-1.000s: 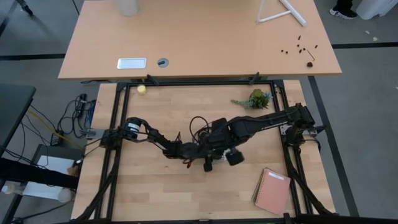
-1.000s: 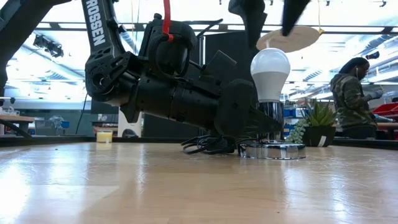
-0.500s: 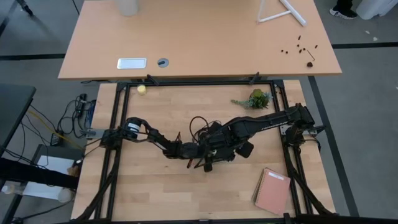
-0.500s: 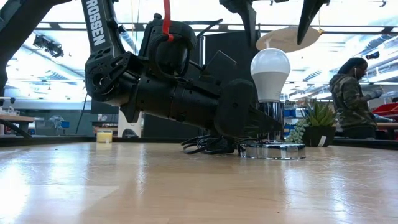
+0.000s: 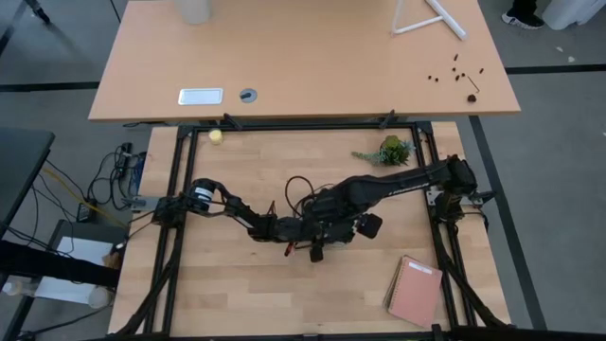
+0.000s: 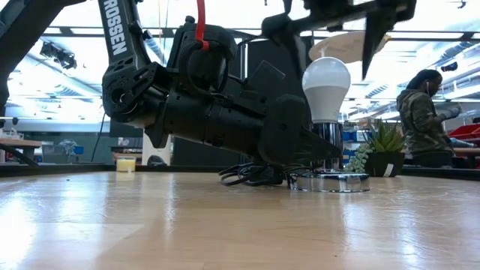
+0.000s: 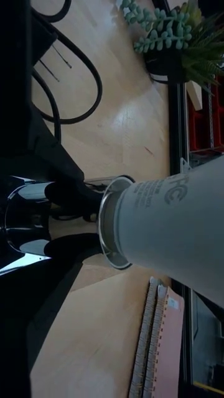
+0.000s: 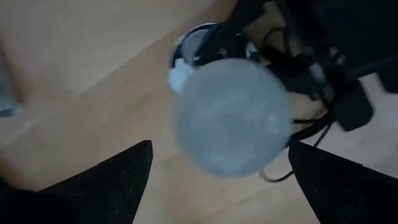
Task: Screw lightbulb
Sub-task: Insert the white lightbulb into the metallic lamp
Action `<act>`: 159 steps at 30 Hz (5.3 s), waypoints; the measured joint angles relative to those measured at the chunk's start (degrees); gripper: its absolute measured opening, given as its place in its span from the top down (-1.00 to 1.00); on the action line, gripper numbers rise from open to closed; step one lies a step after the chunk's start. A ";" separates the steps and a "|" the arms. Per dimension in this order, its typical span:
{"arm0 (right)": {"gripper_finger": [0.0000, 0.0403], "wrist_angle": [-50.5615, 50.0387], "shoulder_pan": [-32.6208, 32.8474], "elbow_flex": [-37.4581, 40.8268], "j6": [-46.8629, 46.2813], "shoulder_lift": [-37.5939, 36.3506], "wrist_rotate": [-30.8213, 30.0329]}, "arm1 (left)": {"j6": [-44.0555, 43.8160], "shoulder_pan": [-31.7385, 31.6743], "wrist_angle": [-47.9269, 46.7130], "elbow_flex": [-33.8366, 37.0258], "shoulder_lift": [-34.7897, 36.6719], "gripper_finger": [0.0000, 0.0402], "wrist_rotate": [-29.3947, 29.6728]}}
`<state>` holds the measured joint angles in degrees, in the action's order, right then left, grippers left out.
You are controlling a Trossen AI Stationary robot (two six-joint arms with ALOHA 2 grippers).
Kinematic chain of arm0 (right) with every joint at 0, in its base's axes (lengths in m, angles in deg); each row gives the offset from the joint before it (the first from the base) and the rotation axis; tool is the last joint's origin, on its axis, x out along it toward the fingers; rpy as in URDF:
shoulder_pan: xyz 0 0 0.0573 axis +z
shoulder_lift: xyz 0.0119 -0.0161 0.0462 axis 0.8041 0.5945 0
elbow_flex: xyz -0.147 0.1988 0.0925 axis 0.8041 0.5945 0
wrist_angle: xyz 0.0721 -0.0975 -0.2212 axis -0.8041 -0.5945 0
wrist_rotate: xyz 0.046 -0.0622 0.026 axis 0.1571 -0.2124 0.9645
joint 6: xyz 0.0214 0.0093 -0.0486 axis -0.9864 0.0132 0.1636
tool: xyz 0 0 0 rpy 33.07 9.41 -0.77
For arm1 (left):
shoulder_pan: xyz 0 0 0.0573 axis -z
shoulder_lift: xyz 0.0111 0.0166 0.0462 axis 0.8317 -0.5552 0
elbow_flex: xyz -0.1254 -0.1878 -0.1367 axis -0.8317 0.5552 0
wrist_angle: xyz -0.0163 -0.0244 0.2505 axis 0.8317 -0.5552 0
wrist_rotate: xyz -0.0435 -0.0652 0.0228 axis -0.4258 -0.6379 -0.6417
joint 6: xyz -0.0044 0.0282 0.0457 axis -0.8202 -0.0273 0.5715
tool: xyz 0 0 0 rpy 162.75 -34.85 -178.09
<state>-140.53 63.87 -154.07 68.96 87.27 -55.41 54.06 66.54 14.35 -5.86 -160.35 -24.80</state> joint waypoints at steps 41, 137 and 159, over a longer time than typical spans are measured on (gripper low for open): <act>-0.37 13.56 -1.05 8.78 -22.69 -0.02 5.46 | -0.39 -0.02 -0.09 0.00 0.00 0.01 -0.10; -0.73 24.10 7.02 31.23 -67.69 -25.09 -12.92 | -0.42 0.28 -1.33 -0.04 0.02 0.01 -0.07; -0.73 75.24 14.28 68.10 -66.89 -36.33 -27.75 | -1.29 0.35 -0.28 0.04 -0.04 0.01 5.66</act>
<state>-65.29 78.15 -85.96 2.07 50.95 -83.16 52.77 66.89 14.07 -5.82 -160.39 -19.14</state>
